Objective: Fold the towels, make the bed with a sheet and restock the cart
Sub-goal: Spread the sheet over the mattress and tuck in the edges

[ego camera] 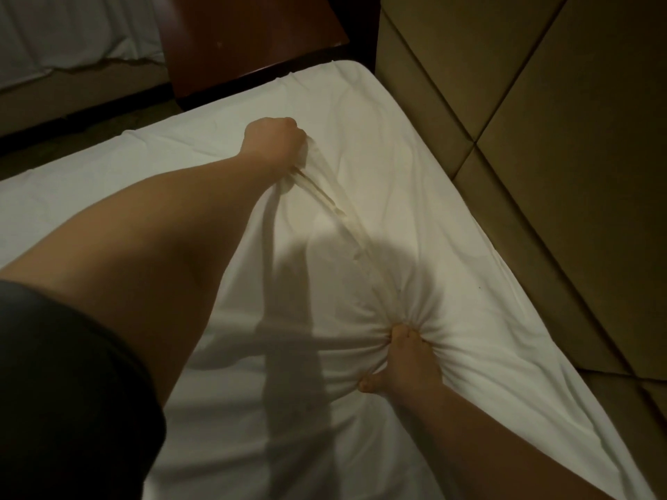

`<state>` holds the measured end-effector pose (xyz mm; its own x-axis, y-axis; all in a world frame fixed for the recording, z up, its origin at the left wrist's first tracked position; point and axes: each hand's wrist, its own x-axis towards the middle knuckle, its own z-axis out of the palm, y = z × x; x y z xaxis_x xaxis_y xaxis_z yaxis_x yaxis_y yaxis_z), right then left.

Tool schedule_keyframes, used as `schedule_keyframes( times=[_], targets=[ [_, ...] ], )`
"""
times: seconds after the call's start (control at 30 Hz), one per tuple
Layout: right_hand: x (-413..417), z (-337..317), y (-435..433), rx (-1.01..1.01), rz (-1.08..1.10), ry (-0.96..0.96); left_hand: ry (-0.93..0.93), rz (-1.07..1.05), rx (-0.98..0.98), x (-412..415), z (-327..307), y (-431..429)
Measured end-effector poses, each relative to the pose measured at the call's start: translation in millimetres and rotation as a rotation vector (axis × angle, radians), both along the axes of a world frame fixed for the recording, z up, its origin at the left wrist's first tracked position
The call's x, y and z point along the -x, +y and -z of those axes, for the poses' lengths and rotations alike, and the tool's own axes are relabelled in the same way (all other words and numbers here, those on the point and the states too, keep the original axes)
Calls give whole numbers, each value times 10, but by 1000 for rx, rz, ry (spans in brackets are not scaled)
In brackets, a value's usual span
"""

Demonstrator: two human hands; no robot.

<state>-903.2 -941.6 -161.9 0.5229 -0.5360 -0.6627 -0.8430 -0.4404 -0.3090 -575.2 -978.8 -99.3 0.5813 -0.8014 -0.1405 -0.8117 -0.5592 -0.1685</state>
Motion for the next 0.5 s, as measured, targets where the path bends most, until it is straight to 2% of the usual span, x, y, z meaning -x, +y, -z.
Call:
schedule_keyframes(
  times=[0.1, 0.2, 0.4, 0.5],
  targets=[
    [-2, 6, -11, -9, 6, -2, 29, -27, -15, -36, 11, -35],
    [-9, 12, -12, -10, 6, -2, -20, -45, -6, -73, 8, -68],
    [-2, 9, -1, -4, 9, 2, -6, -206, 197, 15, 22, -204],
    [4, 2, -2, -1, 1, -4, 33, -286, 218, 61, 4, -295]
  ],
)
